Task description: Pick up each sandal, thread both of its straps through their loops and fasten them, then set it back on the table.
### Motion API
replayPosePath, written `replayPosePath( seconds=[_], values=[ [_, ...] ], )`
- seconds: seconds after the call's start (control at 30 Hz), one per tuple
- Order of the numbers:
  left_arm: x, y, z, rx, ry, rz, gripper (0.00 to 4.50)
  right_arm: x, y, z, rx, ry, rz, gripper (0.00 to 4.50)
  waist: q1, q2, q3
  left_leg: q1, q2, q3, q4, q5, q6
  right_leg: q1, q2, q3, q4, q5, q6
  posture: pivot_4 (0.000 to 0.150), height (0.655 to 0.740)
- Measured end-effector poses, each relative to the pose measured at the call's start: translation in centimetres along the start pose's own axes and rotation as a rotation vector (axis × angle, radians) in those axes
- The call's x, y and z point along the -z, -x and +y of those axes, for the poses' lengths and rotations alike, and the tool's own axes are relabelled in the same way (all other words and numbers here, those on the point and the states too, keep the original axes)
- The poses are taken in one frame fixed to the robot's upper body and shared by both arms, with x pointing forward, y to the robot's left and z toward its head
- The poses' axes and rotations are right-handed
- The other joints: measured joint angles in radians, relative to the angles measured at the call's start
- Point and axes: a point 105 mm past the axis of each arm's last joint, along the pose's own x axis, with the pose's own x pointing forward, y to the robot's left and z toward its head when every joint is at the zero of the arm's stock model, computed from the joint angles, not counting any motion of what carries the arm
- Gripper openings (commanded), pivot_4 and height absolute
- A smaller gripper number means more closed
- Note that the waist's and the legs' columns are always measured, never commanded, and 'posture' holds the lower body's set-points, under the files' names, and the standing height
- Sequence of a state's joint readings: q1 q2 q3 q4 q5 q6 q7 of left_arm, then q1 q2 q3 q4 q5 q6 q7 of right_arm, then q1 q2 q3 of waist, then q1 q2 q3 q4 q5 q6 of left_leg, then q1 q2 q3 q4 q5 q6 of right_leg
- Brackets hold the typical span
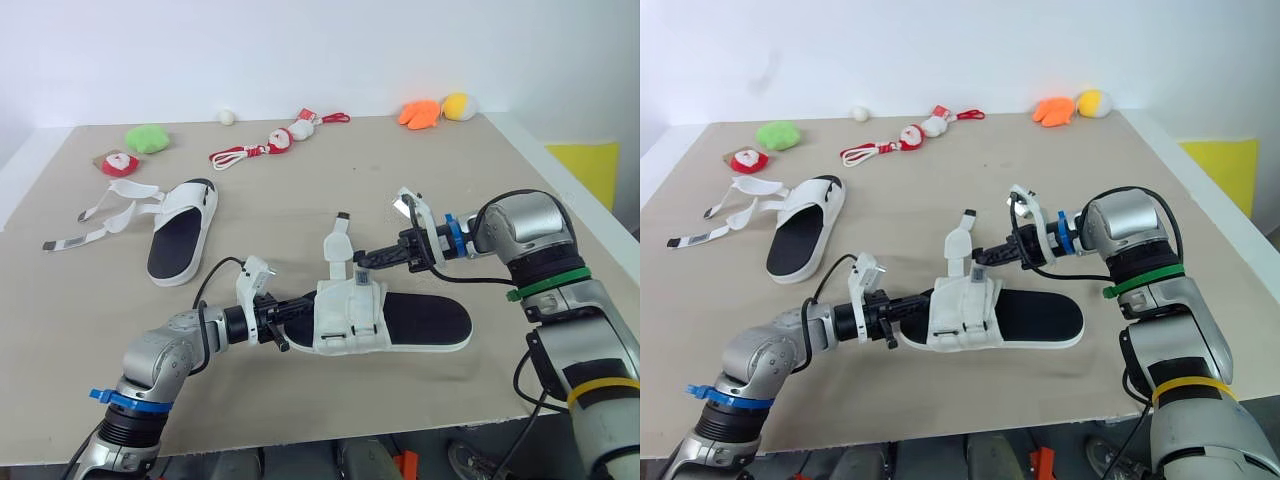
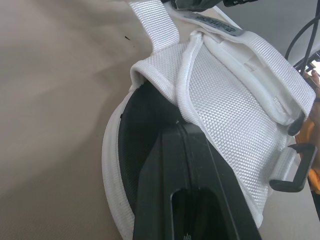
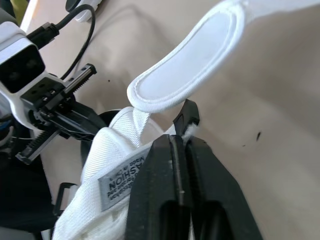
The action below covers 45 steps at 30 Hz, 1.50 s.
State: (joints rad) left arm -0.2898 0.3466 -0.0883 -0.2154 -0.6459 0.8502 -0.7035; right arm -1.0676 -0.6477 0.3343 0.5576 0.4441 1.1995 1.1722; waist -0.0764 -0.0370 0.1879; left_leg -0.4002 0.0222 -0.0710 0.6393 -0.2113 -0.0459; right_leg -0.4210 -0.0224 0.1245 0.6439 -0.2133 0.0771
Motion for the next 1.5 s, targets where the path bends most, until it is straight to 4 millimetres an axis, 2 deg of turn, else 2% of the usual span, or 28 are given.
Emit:
replayPosePath(
  seconds=[0.17, 0.2, 0.33, 0.5, 0.73, 0.97, 1.2, 1.3, 1.4, 1.5],
  values=[
    [0.0, 0.0, 0.0, 0.003, 0.001, 0.0, 0.0, 0.4, 0.6, -1.6, 0.057, -0.066, -0.016, 4.08, 0.0, 0.0, 0.0, 0.0, 0.0, 0.0, 0.0, 0.0, 0.0, 0.0, 0.0, 0.0, 0.0, 0.0, 0.001, 0.15, 0.74],
    [0.0, 0.0, 0.0, 0.003, 0.001, 0.001, 0.0, 0.3, 0.7, -1.8, 0.064, -0.079, -0.022, 4.44, 0.0, 0.0, 0.0, 0.0, 0.0, 0.0, 0.0, 0.0, 0.0, 0.0, 0.0, 0.0, 0.0, 0.0, 0.001, 0.15, 0.74],
    [0.0, 0.0, 0.0, 0.002, 0.001, 0.001, 0.0, -0.8, 0.5, -2.3, 0.068, -0.17, -0.084, 4.44, -0.002, 0.0, 0.0, 0.0, 0.0, 0.0, -0.001, 0.0, 0.0, -0.001, 0.0, 0.0, 0.0, 0.001, 0.001, 0.15, 0.74],
    [0.0, 0.0, 0.0, 0.003, 0.001, 0.001, 0.0, -3.5, 0.0, -2.4, 0.06, -0.333, -0.236, 4.44, -0.002, 0.0, 0.0, -0.001, 0.0, 0.0, -0.001, 0.0, 0.0, 0.0, 0.0, 0.0, 0.0, 0.001, 0.0, 0.15, 0.74],
    [0.0, 0.0, 0.0, 0.005, -0.001, 0.002, 0.0, -3.4, -2.1, -3.5, 0.075, -0.462, -0.326, 4.44, -0.003, 0.0, 0.0, -0.001, -0.001, 0.0, -0.001, 0.0, 0.0, 0.0, 0.0, 0.001, 0.0, 0.0, 0.001, 0.15, 0.74],
    [0.0, 0.2, 0.2, -0.005, -0.005, 0.004, 0.0, -4.4, -3.7, -3.4, 0.067, -0.518, -0.417, 4.44, -0.01, 0.001, 0.0, 0.0, -0.001, 0.0, -0.001, 0.0, 0.001, 0.0, 0.0, 0.001, 0.0, 0.002, 0.002, 0.15, 0.74],
    [0.0, 0.2, 0.2, -0.008, -0.004, 0.006, 0.0, -4.9, -5.1, -2.7, 0.047, -0.536, -0.428, 4.44, -0.021, 0.001, 0.0, 0.0, -0.001, 0.0, -0.001, 0.0, 0.001, 0.001, 0.0, 0.001, 0.0, 0.002, 0.002, 0.15, 0.74],
    [0.0, 0.2, 0.2, -0.008, -0.004, 0.005, 0.0, -4.9, -5.7, -2.3, 0.031, -0.54, -0.417, 3.61, -0.023, 0.001, 0.0, 0.0, -0.001, -0.001, -0.001, 0.0, 0.001, 0.001, 0.0, 0.001, 0.0, 0.002, 0.002, 0.15, 0.74],
    [0.0, 0.2, 0.1, -0.007, -0.002, 0.003, 0.0, -4.4, -6.6, -1.9, 0.02, -0.549, -0.38, 2.11, -0.023, 0.001, 0.0, -0.001, -0.001, -0.001, -0.001, 0.0, 0.001, 0.001, 0.0, 0.001, 0.0, 0.001, 0.002, 0.15, 0.74],
    [0.0, 0.2, 0.1, -0.006, -0.001, 0.002, 0.0, -4.4, -6.7, -1.9, 0.02, -0.548, -0.377, 0.55, -0.023, 0.001, 0.0, -0.001, -0.002, -0.001, -0.001, 0.0, 0.001, 0.001, 0.0, 0.001, -0.001, 0.001, 0.001, 0.15, 0.74]
  ],
)
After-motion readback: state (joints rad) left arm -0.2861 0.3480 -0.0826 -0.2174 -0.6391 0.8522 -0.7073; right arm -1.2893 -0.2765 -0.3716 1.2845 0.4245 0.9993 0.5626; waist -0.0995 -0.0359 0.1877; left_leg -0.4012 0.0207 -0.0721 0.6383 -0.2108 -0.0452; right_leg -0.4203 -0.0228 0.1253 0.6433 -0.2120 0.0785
